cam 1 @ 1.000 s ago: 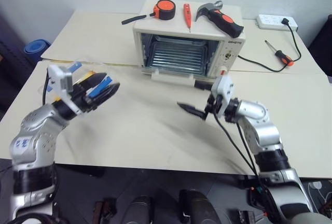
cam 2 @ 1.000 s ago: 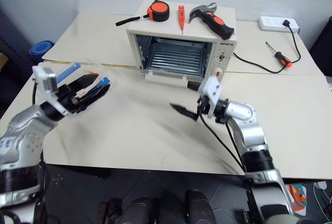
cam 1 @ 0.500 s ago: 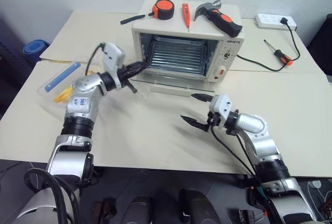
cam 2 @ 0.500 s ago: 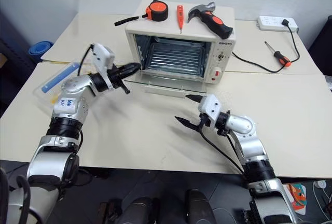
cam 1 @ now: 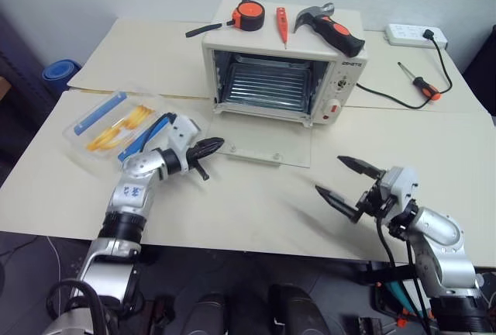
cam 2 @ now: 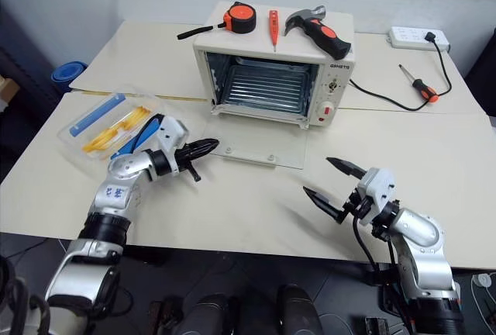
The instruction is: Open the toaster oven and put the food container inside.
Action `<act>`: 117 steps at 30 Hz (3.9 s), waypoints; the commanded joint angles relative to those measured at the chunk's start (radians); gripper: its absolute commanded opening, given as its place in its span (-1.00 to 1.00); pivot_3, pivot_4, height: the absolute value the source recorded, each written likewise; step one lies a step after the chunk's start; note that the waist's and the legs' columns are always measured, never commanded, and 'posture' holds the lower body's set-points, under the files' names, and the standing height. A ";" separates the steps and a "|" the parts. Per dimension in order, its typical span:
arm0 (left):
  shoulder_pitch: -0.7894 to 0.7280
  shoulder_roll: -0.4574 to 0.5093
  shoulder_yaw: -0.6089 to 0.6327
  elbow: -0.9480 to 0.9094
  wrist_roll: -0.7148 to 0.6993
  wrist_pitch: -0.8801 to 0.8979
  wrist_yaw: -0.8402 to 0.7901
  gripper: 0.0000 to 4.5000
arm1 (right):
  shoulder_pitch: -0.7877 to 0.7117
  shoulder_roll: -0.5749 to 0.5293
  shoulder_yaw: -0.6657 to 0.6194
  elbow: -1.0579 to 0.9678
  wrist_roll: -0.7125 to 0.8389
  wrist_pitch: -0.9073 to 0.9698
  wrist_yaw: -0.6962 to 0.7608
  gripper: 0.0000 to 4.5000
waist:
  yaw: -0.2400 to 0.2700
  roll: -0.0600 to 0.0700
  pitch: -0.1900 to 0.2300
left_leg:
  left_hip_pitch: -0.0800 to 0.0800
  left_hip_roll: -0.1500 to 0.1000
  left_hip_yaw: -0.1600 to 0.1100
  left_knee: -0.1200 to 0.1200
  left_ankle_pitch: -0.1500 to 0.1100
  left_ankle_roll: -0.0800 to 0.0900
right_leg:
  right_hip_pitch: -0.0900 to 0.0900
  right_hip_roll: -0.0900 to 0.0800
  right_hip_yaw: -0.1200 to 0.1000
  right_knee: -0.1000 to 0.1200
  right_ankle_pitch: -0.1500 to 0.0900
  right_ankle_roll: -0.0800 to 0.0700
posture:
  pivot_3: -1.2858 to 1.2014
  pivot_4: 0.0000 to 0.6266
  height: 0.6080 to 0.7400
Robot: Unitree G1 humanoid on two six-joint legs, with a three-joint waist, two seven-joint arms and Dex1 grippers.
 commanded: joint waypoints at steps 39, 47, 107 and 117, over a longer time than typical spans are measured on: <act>-0.002 0.327 0.578 -0.127 -0.643 0.953 1.031 0.74 | -0.256 0.163 0.120 0.117 -0.037 -0.166 0.113 1.00 | 0.006 -0.002 -0.001 | -0.001 -0.001 -0.003 0.000 -0.002 0.000 | 0.001 -0.001 -0.003 0.001 -0.001 -0.001 | 0.03 -0.52 1.00; -0.056 0.377 0.584 -0.042 -0.553 0.948 0.948 -0.35 | -0.244 0.166 0.124 0.100 -0.044 -0.165 0.096 1.00 | -0.001 -0.002 -0.001 | -0.001 0.000 -0.002 0.000 -0.001 -0.002 | 0.000 0.000 -0.003 0.001 -0.001 -0.001 | 0.03 -0.52 1.00; -0.178 0.055 -0.095 0.003 -0.066 0.139 -0.221 -1.00 | -0.297 0.051 0.267 -0.023 -0.168 0.404 -0.224 -0.88 | 0.031 -0.004 -0.001 | -0.005 -0.004 -0.004 0.003 0.000 0.004 | -0.001 -0.003 -0.002 0.001 0.000 -0.001 | 0.03 -0.52 1.00; -0.413 -0.143 0.001 0.430 0.001 -0.090 0.061 -1.00 | -0.657 0.171 0.211 0.529 -0.315 0.107 -0.344 -0.88 | 0.005 -0.004 0.000 | -0.006 -0.004 -0.002 0.004 0.001 0.003 | -0.004 -0.002 -0.002 0.007 0.000 -0.001 | 0.03 -0.52 1.00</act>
